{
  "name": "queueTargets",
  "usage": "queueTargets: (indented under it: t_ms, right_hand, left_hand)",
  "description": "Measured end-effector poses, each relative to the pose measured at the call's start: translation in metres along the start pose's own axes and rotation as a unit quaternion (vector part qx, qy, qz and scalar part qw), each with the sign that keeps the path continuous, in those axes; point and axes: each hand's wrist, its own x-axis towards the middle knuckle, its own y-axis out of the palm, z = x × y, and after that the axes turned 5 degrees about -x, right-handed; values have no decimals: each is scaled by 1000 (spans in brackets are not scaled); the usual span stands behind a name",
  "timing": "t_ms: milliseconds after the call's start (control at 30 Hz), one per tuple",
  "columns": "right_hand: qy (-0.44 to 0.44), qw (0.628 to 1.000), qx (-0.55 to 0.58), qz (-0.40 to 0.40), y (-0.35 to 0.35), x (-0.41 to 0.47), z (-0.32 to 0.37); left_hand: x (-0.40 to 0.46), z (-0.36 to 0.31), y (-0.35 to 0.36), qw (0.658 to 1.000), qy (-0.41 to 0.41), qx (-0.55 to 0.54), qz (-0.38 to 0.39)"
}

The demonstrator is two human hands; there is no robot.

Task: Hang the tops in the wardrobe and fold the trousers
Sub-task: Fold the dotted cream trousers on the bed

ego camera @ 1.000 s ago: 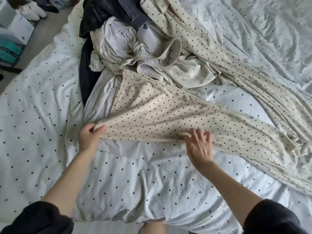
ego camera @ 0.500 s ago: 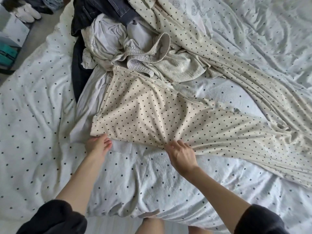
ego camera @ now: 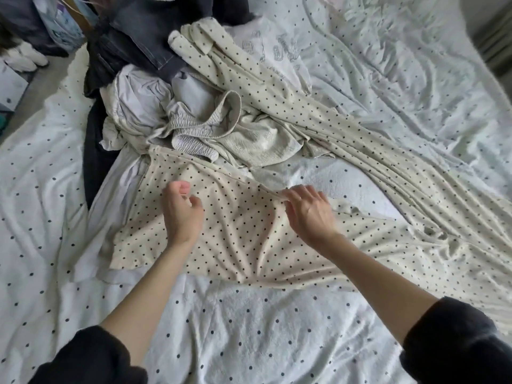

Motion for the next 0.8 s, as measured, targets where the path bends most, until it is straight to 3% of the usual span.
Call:
queueTargets:
  t_ms: [133, 267, 433, 567, 667, 800]
  right_hand:
    - [77, 996, -32, -26, -8, 42, -56]
    - [142, 989, -47, 5, -6, 57, -101]
    - [176, 980, -79, -45, 2, 44, -150]
    - [202, 973, -82, -71, 0, 22, -172]
    - [222, 971, -52, -78, -3, 8, -183]
    - [196, 975, 22, -100, -10, -11, -191]
  left_hand:
    - [17, -44, 52, 980, 148, 65, 113]
    - [29, -74, 98, 942, 267, 128, 158]
    - [28, -113, 183, 868, 403, 167, 239]
    - [14, -128, 231, 812, 469, 199, 285]
    - [12, -138, 247, 808, 471, 194, 296]
    - [9, -153, 245, 802, 492, 225, 253]
